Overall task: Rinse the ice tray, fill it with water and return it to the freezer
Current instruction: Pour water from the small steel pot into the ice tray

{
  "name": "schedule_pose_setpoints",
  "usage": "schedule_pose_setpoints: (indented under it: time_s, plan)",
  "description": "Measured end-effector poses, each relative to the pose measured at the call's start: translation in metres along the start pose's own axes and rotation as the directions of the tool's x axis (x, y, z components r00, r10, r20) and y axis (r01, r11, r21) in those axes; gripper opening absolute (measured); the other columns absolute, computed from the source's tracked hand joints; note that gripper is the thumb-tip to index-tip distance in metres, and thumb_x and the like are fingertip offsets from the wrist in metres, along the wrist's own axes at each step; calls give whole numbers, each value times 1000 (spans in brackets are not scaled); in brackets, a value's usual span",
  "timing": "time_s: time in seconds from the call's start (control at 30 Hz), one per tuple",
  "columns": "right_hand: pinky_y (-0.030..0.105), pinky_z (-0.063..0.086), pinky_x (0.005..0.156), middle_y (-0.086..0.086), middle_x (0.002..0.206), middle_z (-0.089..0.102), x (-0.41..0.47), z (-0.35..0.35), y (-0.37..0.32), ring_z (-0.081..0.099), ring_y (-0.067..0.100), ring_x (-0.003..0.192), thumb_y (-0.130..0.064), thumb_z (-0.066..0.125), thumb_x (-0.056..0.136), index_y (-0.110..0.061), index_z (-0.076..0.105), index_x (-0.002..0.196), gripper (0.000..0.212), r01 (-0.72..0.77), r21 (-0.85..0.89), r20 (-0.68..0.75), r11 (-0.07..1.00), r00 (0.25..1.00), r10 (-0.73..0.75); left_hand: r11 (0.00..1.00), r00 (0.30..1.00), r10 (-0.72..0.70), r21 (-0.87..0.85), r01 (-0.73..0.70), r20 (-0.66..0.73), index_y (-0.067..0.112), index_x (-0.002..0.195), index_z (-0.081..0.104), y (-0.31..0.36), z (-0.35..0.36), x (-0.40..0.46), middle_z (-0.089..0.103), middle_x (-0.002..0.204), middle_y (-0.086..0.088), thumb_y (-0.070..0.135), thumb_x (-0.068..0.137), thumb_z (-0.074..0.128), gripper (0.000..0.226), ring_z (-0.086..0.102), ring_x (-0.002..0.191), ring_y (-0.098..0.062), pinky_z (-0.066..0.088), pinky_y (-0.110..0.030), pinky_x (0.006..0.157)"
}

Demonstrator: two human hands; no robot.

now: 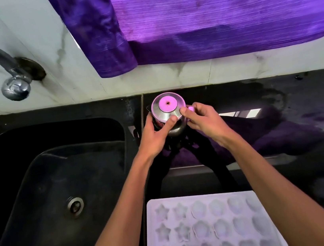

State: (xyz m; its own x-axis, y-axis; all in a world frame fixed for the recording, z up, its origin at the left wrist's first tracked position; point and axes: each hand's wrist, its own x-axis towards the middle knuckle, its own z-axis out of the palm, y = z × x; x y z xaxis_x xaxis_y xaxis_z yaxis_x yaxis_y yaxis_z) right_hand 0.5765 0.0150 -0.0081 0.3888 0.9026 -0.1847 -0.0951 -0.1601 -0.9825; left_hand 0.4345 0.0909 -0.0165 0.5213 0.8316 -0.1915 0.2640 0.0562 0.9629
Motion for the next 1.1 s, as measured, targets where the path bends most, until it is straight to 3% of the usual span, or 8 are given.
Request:
schedule_pose_setpoints:
  time_s: [0.23,0.37,0.43,0.5,0.67,0.83,0.93,1.1]
  plan:
    - [45,42,86,11,74,48,-45,-7,-21,41,23,82,-55,74,67,0,57,86,60,66,20,-35,998,997,-65,996,996,84,-43,-83,37,21,136,42,21,12,-36,58,123,12,41,80,70,65,54,115,-1,41,-23,100]
    - [17,44,64,-1,66,53,-86,-25,-33,50,9,64,-32,79,73,-15,41,68,42,118,-129,-77,985,989,-129,987,984,152,-66,-146,92,26,132,42,33,23,-74,56,112,25,36,86,63,52,53,100,20,42,-5,86]
    - [14,42,58,1,67,53,-111,-33,-36,50,5,60,-28,78,75,-13,41,69,40,137,-186,-92,973,983,-156,985,979,163,-74,-155,124,26,133,42,35,30,-93,58,117,22,46,81,66,60,54,108,11,43,-14,94]
    - [18,43,60,2,68,54,-135,-39,-36,51,6,61,-29,79,73,-8,44,71,41,131,-192,-115,973,981,-155,985,975,161,-87,-149,153,26,135,43,35,39,-111,59,123,16,49,79,68,65,56,113,2,46,-22,97]
    - [32,46,68,9,72,60,-190,-53,-33,56,12,66,-43,80,59,14,48,88,71,123,-185,-168,975,974,-155,981,968,170,-122,-149,186,23,134,44,35,66,-160,59,125,10,38,84,64,55,57,111,0,47,-19,95]
    - [40,52,73,23,82,66,-236,-75,-34,61,18,71,-39,81,63,12,56,94,65,83,-286,-205,955,968,-145,976,967,149,-189,-110,207,23,137,41,28,101,-198,57,128,10,41,86,60,57,54,114,-1,45,-18,96]
    - [39,51,69,20,75,65,-255,-88,-32,60,18,68,-37,82,63,13,53,89,64,56,-349,-220,936,965,-140,972,963,115,-229,-58,243,24,139,38,24,121,-215,55,129,11,39,89,58,56,52,114,1,42,-9,91]
    - [54,53,75,26,81,67,-273,-108,-30,61,24,70,-53,85,50,13,56,91,82,-19,-417,-252,909,963,-96,967,963,66,-256,3,260,24,138,38,19,151,-232,56,131,8,48,88,55,59,52,117,-5,41,-24,101]
